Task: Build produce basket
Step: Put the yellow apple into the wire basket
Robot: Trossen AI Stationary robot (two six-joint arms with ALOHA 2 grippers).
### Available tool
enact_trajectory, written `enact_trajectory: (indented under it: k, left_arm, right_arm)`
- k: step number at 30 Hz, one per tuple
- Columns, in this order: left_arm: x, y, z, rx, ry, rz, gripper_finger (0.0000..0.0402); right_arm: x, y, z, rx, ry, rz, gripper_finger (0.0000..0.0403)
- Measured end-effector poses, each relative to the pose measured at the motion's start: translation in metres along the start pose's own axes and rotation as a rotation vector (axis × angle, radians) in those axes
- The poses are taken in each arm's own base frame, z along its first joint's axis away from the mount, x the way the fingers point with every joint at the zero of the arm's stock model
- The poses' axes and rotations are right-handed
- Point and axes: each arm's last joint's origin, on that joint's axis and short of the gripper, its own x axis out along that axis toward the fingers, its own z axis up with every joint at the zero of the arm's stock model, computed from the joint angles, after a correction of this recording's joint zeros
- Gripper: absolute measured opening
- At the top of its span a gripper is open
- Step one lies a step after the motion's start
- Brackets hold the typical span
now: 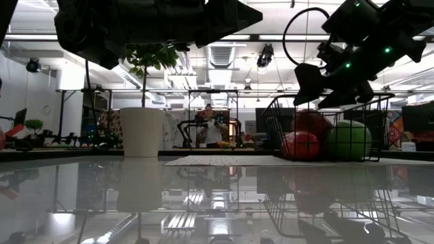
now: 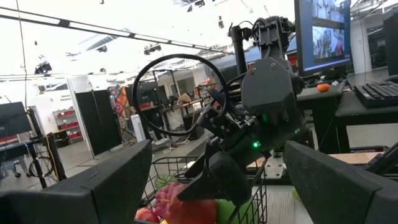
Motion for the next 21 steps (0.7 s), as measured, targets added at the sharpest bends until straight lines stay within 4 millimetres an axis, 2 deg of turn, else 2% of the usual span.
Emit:
enact_trajectory:
  k: [3,8,15,21]
  left_arm:
    - [0.0,0.0,0.0,0.0,0.0,-0.001,0.0345]
    - [0.0,0.0,0.001,-0.002,-0.002,-0.001,0.0345]
    - [-0.001,0.0,0.004,-0.007,-0.008,-0.001,0.0345]
    - [-0.004,0.005,0.012,0.003,-0.021,0.0,0.0345]
  right_arm:
    - [-0.003,-0.002,0.005,-0.026,-0.004,0.007,0.0351]
    - [-0.012,0.004,0.031,-0.059,-0.004,0.056,0.0306]
    - [-0.017,0.01,0.073,-0.151,0.119,0.12,0.0208]
    - [-0.005,0.004,0.114,-0.221,0.349,0.2,0.0098]
